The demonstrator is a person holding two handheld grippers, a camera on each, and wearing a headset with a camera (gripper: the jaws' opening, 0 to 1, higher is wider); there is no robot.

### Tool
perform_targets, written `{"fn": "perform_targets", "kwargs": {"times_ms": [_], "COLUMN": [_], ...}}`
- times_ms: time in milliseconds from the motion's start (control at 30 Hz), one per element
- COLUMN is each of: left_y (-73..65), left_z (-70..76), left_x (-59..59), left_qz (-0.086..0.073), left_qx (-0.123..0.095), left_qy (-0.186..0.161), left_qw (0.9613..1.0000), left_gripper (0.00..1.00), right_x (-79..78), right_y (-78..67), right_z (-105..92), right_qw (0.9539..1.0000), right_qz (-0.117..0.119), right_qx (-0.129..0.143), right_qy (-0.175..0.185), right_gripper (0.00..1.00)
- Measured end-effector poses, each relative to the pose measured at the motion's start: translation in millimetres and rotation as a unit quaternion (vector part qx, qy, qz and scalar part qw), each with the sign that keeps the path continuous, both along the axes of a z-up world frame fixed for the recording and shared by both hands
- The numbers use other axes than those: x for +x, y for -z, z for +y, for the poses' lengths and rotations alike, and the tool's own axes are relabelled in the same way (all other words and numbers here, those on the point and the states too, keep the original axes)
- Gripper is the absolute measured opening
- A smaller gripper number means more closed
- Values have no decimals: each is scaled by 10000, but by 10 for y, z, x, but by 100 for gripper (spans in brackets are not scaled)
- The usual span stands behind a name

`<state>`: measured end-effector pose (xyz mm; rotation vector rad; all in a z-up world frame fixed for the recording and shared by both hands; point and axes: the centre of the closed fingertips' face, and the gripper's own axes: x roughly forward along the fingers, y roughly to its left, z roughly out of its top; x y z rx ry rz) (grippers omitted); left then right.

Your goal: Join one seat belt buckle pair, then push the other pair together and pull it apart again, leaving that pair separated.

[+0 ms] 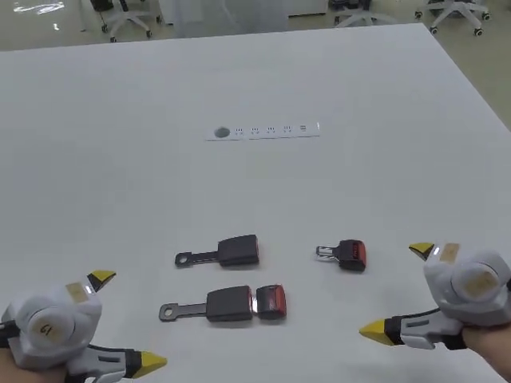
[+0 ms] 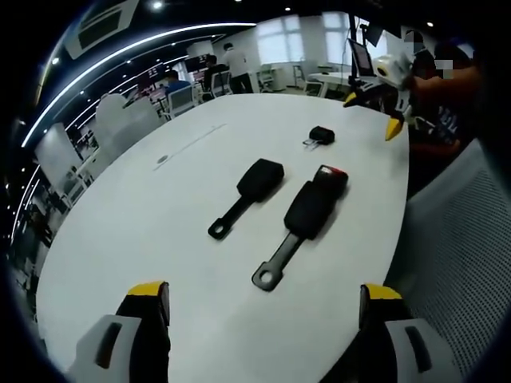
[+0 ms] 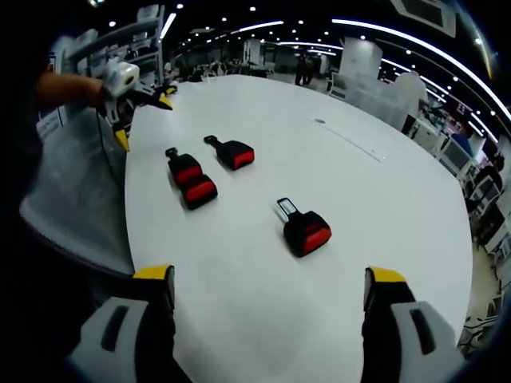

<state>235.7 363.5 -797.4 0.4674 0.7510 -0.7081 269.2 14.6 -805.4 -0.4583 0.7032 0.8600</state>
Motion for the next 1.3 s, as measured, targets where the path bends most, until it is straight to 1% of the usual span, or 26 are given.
{"fn": "perform_targets", "kwargs": {"times_ms": [200,367,667,733,800,867,933,1033,1100,1167,1300], "left_y": [5,41,60,61,57,50,40,30,19,9,35], "left_z": [35,34,52,55,51,53,51,27,7,1,9], "left_x": [3,-36,-57,-54,-58,-59,-56,-67,-75,-81,-118], "left_qz": [-12,9,20,17,15,4,6,11,9,-1,44], "left_qx": [11,42,34,28,47,76,59,77,82,77,92], "left_qy": [-20,28,22,22,48,39,1,17,34,24,19], "left_qw": [10000,10000,10000,10000,10000,10000,10000,10000,10000,10000,9999], "left_gripper": [100,100,100,100,100,100,100,100,100,100,100], "right_x": [-11,-39,-25,-22,-2,30,64,123,130,124,84], "right_y": [0,25,21,23,11,6,-4,-60,-73,-60,8], "right_z": [-10,-13,-20,-15,-10,2,32,86,109,116,103], "right_qw": [10000,9999,10000,9999,9998,9998,9998,9998,9999,9999,10000], "right_qz": [21,67,50,31,-11,-1,-14,-83,-89,-83,6], "right_qx": [-20,-81,-86,-140,-163,-151,-169,-113,-67,-54,-47], "right_qy": [-6,-27,-2,-81,-115,-107,-136,-122,-110,-103,-52], "right_gripper": [100,100,100,100,100,100,100,100,100,100,100]}}
